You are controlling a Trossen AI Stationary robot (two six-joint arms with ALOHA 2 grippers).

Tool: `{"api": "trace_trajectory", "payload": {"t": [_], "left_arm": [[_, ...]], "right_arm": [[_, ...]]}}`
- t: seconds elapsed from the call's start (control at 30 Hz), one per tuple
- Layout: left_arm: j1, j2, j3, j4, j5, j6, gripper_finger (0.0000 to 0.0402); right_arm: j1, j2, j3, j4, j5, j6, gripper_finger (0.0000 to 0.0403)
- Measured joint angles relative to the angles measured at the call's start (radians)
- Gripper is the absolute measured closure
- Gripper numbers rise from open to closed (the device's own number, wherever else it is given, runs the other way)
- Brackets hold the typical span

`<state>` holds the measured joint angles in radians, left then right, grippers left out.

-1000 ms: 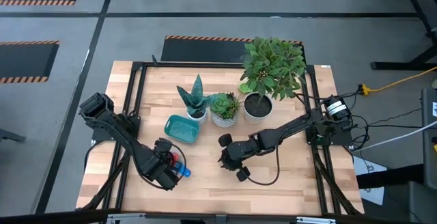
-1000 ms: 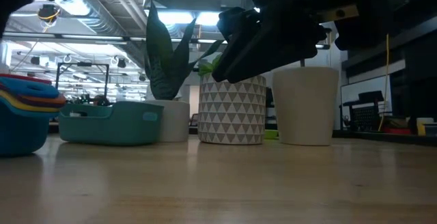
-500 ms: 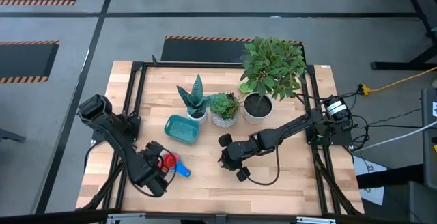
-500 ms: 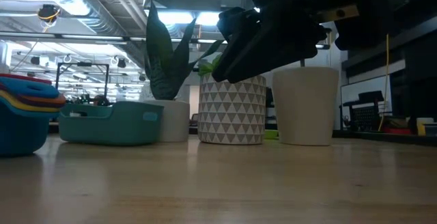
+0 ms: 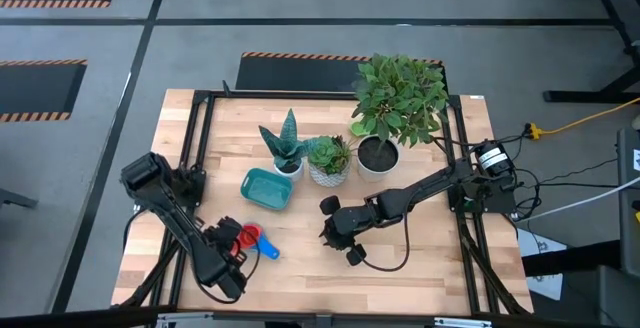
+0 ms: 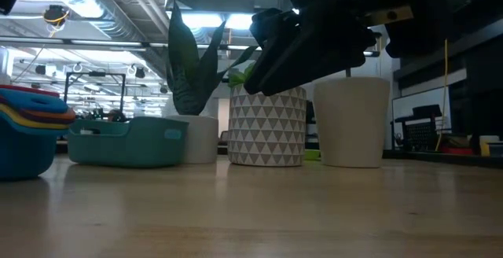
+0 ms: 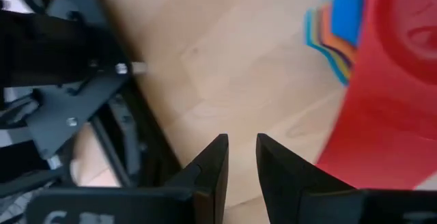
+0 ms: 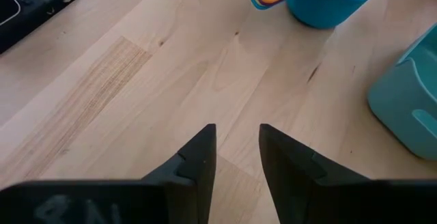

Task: Nest measuring cups in basket
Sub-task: Stack the red measuring cup into the blue measuring cup

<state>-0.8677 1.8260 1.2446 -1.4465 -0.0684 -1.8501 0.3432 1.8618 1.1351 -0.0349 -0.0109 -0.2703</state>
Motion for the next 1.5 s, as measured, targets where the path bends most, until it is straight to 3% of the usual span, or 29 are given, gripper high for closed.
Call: {"api": "trace_trajectory", "payload": {"t": [0.23, 0.57, 1.07, 1.5], "left_arm": [[0.0, 0.006, 0.0, 0.095, 0.008, 0.042, 0.0333], [0.0, -0.004, 0.057, 0.11, -0.007, 0.057, 0.0333], [0.03, -0.005, 0.106, 0.301, -0.265, 0.062, 0.0333], [-0.024, -0.005, 0.275, 0.099, -0.17, 0.151, 0.0333]], "right_arm": [[0.0, 0.0, 0.0, 0.0, 0.0, 0.0, 0.0286], [0.0, 0.0, 0.0, 0.0, 0.0, 0.0, 0.0286], [0.0, 0.0, 0.0, 0.003, 0.0, 0.0, 0.0286], [0.001, 0.002, -0.001, 0.254, -0.036, 0.003, 0.0286]]}}
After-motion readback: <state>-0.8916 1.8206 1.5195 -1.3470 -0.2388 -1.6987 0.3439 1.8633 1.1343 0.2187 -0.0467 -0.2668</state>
